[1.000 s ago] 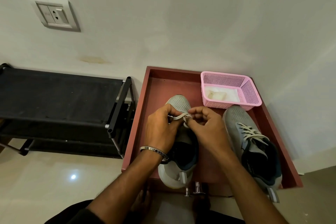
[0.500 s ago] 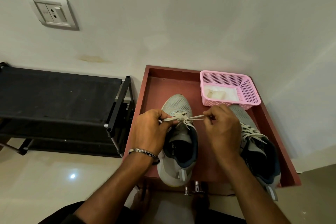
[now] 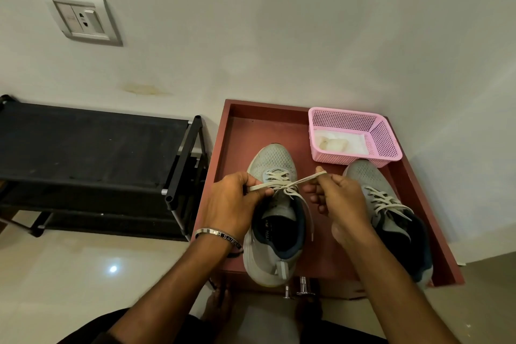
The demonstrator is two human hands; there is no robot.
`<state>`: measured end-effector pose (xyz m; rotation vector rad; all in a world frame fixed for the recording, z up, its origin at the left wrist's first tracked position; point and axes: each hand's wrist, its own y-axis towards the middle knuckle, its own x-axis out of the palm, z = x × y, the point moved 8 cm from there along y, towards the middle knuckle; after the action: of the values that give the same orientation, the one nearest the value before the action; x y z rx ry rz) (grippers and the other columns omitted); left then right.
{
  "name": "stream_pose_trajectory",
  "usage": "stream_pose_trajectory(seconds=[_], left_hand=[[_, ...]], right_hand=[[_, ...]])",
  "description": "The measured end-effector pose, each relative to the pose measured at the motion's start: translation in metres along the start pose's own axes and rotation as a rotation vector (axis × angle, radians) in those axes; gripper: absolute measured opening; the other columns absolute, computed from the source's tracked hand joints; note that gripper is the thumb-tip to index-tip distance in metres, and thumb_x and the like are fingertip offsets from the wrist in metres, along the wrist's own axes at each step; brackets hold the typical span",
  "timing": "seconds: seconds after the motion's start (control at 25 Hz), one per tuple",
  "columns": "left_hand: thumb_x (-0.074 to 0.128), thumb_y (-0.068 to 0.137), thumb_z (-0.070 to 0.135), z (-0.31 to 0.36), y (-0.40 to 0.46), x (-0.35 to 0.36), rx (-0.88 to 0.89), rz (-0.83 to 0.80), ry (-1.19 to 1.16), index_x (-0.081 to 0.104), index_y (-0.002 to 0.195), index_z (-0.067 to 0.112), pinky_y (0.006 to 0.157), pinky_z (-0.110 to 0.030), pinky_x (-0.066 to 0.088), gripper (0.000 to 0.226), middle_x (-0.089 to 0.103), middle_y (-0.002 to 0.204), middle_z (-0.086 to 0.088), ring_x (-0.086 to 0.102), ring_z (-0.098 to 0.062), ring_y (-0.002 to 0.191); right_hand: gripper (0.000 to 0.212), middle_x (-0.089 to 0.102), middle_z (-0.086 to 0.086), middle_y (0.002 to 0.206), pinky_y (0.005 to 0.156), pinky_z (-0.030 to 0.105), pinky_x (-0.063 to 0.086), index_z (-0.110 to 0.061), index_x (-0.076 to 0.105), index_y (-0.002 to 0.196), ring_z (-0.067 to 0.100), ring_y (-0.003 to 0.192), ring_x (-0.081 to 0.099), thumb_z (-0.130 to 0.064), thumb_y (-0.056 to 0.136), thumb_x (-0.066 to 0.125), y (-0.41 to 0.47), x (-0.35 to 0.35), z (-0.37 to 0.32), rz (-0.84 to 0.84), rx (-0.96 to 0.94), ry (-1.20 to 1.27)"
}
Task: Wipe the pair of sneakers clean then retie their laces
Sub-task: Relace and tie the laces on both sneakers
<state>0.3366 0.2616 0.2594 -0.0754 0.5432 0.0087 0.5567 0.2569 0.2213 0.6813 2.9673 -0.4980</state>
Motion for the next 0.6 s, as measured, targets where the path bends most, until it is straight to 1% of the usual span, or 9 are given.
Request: stream_pose_trajectory(seconds=[0.08,0.2,0.28,0.32,0.36,0.44,0.48,0.52,0.6], left_hand=[[0.076,0.081,0.034,0.001,0.001,-0.001,-0.002,0.009,0.032,0.062,0.068,0.026,0.049,-0.003,0.039,0.021,0.061,0.063,0.011,0.056,0.008,0.058],[0.074,0.083,0.038,0.001,0.000,-0.001,-0.005,0.008,0.085,0.062,0.069,0.026,0.050,-0.005,0.039,0.022,0.063,0.063,0.011,0.056,0.002,0.058],[0.074,0.083,0.038,-0.001,0.001,-0.001,-0.011,0.007,0.077,0.063,0.069,0.026,0.049,-0.006,0.040,0.021,0.065,0.065,0.010,0.058,0.000,0.060],[0.075,0.083,0.036,-0.003,0.003,-0.001,-0.021,0.003,0.051,0.064,0.070,0.025,0.048,-0.006,0.040,0.020,0.066,0.065,0.009,0.059,-0.001,0.060],[0.076,0.082,0.033,-0.005,0.004,0.000,-0.033,-0.011,-0.001,0.066,0.072,0.022,0.049,-0.007,0.041,0.018,0.067,0.064,0.009,0.060,0.000,0.059],[0.076,0.083,0.020,-0.005,0.005,0.006,-0.054,-0.078,-0.208,0.070,0.077,0.017,0.054,-0.010,0.046,0.009,0.068,0.060,0.009,0.060,0.003,0.054],[0.074,0.083,0.011,-0.003,0.006,0.010,-0.064,-0.120,-0.334,0.071,0.081,0.013,0.054,-0.011,0.047,0.005,0.068,0.057,0.010,0.060,0.004,0.052],[0.072,0.084,0.004,-0.001,0.006,0.013,-0.080,-0.153,-0.436,0.072,0.085,0.009,0.053,-0.010,0.046,0.005,0.068,0.055,0.011,0.060,0.005,0.050],[0.065,0.087,-0.004,0.002,0.005,0.020,-0.105,-0.198,-0.537,0.070,0.094,-0.002,0.047,-0.006,0.041,0.009,0.065,0.050,0.011,0.058,0.006,0.046]], right_hand=[[0.027,0.068,0.001,0.061,0.049,0.023,0.043,-0.012,0.067,0.071,0.010,0.049,0.056,-0.025,0.094,0.062,-0.001,-0.010,-0.014,0.076,-0.161,-0.175],[0.021,0.065,0.007,0.064,0.052,0.033,0.042,-0.009,0.065,0.074,0.026,0.057,0.058,-0.019,0.091,0.062,-0.016,-0.025,-0.046,0.390,-0.622,-0.781],[0.017,0.066,0.008,0.068,0.053,0.035,0.045,-0.011,0.066,0.078,0.029,0.060,0.060,-0.020,0.092,0.061,-0.018,-0.024,-0.047,0.415,-0.669,-0.834],[0.017,0.068,0.006,0.068,0.056,0.036,0.049,-0.014,0.067,0.079,0.027,0.062,0.064,-0.022,0.092,0.061,-0.015,-0.024,-0.042,0.362,-0.613,-0.734],[0.017,0.070,0.003,0.069,0.061,0.038,0.054,-0.017,0.068,0.080,0.024,0.063,0.068,-0.024,0.093,0.060,-0.010,-0.023,-0.034,0.277,-0.493,-0.522],[0.016,0.074,0.006,0.077,0.066,0.037,0.057,-0.014,0.067,0.087,0.019,0.065,0.072,-0.019,0.097,0.057,-0.004,-0.007,-0.016,0.063,-0.152,0.040],[0.014,0.075,0.010,0.082,0.063,0.033,0.057,-0.011,0.067,0.092,0.018,0.065,0.072,-0.015,0.098,0.055,-0.006,0.003,-0.013,-0.027,-0.013,0.255],[0.013,0.075,0.011,0.085,0.060,0.028,0.057,-0.008,0.066,0.097,0.017,0.065,0.072,-0.013,0.098,0.054,-0.007,0.010,-0.015,-0.084,0.049,0.363],[0.013,0.076,0.009,0.085,0.056,0.021,0.054,-0.008,0.067,0.098,0.013,0.063,0.070,-0.013,0.097,0.055,-0.011,0.016,-0.024,-0.135,0.032,0.410]])
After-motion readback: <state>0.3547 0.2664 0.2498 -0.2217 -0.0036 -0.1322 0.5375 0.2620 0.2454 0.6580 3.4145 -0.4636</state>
